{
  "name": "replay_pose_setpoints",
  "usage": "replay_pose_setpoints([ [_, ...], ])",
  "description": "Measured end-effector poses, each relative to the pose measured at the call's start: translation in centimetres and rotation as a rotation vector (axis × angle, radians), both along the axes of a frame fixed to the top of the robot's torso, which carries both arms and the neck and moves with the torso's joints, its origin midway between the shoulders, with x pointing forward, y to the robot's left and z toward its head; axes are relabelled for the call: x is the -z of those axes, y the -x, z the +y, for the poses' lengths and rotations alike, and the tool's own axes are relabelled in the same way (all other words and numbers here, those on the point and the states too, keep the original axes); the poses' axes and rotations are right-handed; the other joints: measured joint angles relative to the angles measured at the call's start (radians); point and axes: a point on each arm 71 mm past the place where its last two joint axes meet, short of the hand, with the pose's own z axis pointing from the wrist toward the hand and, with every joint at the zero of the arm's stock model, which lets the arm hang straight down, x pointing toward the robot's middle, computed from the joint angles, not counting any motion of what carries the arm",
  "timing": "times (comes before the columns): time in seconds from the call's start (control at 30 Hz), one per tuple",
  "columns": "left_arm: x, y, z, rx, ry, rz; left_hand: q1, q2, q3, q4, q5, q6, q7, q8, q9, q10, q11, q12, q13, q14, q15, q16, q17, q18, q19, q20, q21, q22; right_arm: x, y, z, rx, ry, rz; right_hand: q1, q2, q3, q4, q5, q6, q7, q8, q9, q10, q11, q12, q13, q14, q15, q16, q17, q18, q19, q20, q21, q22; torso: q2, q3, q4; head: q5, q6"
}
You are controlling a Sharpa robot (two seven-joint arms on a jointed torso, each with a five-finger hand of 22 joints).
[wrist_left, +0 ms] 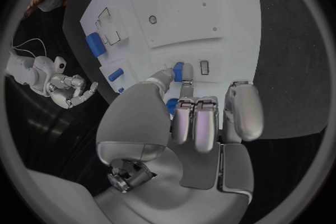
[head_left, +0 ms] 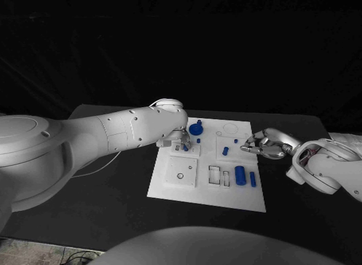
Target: Assemble the parts on the task board
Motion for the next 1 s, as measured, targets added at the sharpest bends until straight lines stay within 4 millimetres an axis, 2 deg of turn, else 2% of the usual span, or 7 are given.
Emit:
replay_pose_setpoints([
  [0.83, 0.48, -0.13, -0.35, -0.001, -0.006, 0.022, 0.002, 0.002, 0.003, 0.003, -0.009, -0.002, 0.002, 0.0, 0.002, -0.002, 0.002, 0.0, 0.0, 0.0, 0.0, 0.0, 0.0, 0.0, 0.0, 0.0, -0.002, 0.0, 0.04, -0.02, 0.06, 0.0, -0.001, -0.001, 0.0, 0.0, 0.0, 0.0, 0.0, 0.0, 0.0, 0.0, 0.001, 0.0, 0.0, 0.0, 0.0, 0.0, 0.0, 0.0, 0.0, 0.0, -0.004, 0.004, -0.006, 0.001, 0.0, 0.0, -0.0001, 0.0, 0.0],
  [0.9, 0.47, -0.15, -0.36, 0.0, -0.007, 0.023, 0.002, 0.002, 0.003, 0.003, -0.021, -0.002, 0.002, 0.0, 0.003, -0.001, 0.002, 0.0, 0.0, 0.0, 0.0, 0.0, 0.0, 0.0, 0.0, 0.0, -0.004, 0.0, 0.06, -0.01, 0.06, 0.0, -0.001, -0.001, 0.0, 0.0, 0.0, 0.0, 0.0, 0.0, 0.0, 0.0, 0.001, 0.0, 0.0, 0.0, 0.0, 0.0, 0.0, 0.0, 0.0, 0.0, -0.004, 0.004, -0.006, 0.001, 0.0, 0.0, 0.0, 0.0, 0.0],
  [1.0, 0.47, -0.16, -0.37, 0.002, -0.01, 0.025, -0.005, 0.009, 0.006, 0.006, -0.067, -0.008, -0.004, -0.005, 0.009, -0.002, 0.002, 0.0, 0.0, 0.0, 0.0, 0.0, 0.0, 0.0, 0.0, 0.0, -0.004, 0.0, 0.08, 0.0, 0.05, 0.001, -0.001, 0.0, 0.0, 0.0, 0.0, 0.0, 0.0, 0.0, 0.0, 0.0, 0.001, 0.0, 0.0, 0.0, 0.0, 0.0, 0.0, 0.0, 0.0, 0.0, -0.004, 0.004, -0.006, 0.001, 0.0, 0.0, 0.0001, 0.0, 0.0],
])
